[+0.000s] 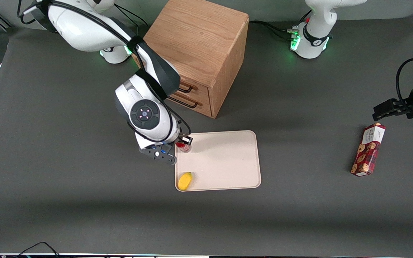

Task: Place coke bottle on tray
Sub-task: 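Lower the bottle onto the tray and open the right gripper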

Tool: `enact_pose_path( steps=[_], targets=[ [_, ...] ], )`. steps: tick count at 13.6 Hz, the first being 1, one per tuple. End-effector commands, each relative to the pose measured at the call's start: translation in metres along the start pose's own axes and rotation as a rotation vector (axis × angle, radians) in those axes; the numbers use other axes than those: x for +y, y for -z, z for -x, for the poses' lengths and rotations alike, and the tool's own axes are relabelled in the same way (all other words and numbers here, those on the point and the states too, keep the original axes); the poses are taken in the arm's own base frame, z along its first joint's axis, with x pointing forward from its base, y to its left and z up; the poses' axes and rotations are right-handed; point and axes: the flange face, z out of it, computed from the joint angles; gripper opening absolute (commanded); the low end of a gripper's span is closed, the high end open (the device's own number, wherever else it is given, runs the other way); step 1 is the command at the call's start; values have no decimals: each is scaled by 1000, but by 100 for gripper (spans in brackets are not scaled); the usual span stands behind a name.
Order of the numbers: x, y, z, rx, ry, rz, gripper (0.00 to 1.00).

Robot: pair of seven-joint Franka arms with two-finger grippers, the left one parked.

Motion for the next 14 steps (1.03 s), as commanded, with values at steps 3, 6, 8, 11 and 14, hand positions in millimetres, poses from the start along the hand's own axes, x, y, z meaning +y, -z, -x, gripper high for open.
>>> enact_pose_path(
  steps=[3,6,8,11,14],
  targets=[
    [-3,-30,-3,42,11,-16,0],
    [0,-41,-5,61,30,14,64],
    [1,-41,-3,67,36,22,88],
    [12,-3,7,116,113,19,100],
    [79,59,2,171,251,52,100]
  ],
)
